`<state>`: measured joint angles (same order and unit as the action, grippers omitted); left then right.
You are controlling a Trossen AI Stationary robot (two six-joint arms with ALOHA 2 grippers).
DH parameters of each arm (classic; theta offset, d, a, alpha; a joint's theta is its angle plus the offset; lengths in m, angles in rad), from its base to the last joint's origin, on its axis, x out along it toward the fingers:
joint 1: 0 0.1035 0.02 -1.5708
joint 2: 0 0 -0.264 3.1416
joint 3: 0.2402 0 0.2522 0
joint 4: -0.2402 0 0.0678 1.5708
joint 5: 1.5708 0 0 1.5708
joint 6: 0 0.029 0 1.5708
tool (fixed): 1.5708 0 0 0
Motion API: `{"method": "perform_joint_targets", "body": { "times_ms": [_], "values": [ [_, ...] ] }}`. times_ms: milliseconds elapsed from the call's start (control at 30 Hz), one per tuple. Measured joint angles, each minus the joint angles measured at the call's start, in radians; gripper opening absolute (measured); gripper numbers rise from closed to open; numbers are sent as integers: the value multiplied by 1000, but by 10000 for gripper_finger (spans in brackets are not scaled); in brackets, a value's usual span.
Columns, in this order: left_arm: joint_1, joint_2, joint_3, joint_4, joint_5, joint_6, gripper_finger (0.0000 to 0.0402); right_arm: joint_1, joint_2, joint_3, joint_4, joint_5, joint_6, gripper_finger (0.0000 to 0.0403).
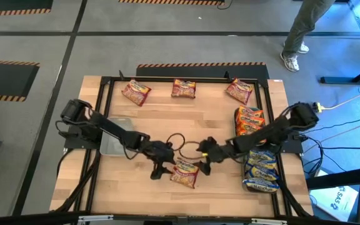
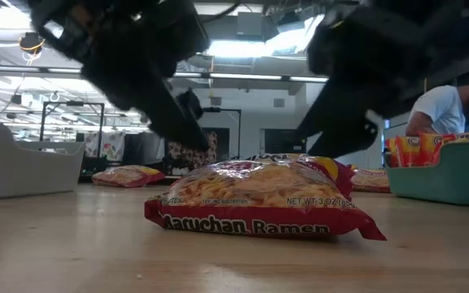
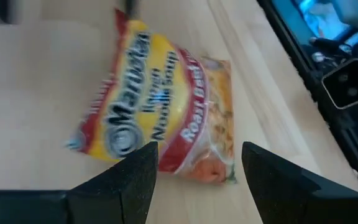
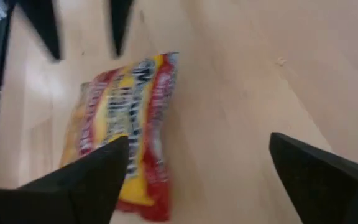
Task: Sort Maruchan noodles
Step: Put the red noodle pack into the white bin
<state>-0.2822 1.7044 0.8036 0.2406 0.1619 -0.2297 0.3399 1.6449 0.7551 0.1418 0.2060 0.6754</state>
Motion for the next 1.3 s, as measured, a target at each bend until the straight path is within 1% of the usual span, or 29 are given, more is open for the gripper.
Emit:
{"method": "perform_joint_targets", "body": {
  "times_ms": [133,233,367,567,833,933,1033,1133,1300],
  "values": [
    [-11,47,8,15,21,-28,227,-64,29,0,44,-115,18,395],
    [-3,75,11,17,-3,-31,227,-87,69,0,125,-205,23,398],
    [23,104,11,22,-41,-34,227,-100,130,6,179,-284,51,399],
    [51,110,11,30,-93,-51,227,-101,166,6,183,-315,109,399],
    [51,110,11,57,-107,-41,227,-102,172,6,228,-340,208,394],
    [51,110,11,64,-138,-30,227,-98,172,5,230,-353,219,372],
    [51,110,11,64,-164,-26,227,-98,173,4,228,-356,219,338],
    [51,109,11,64,-169,-25,227,-98,173,4,229,-355,218,293],
    [51,88,10,49,-169,-23,227,-98,173,4,231,-333,191,207]
  ]
}}
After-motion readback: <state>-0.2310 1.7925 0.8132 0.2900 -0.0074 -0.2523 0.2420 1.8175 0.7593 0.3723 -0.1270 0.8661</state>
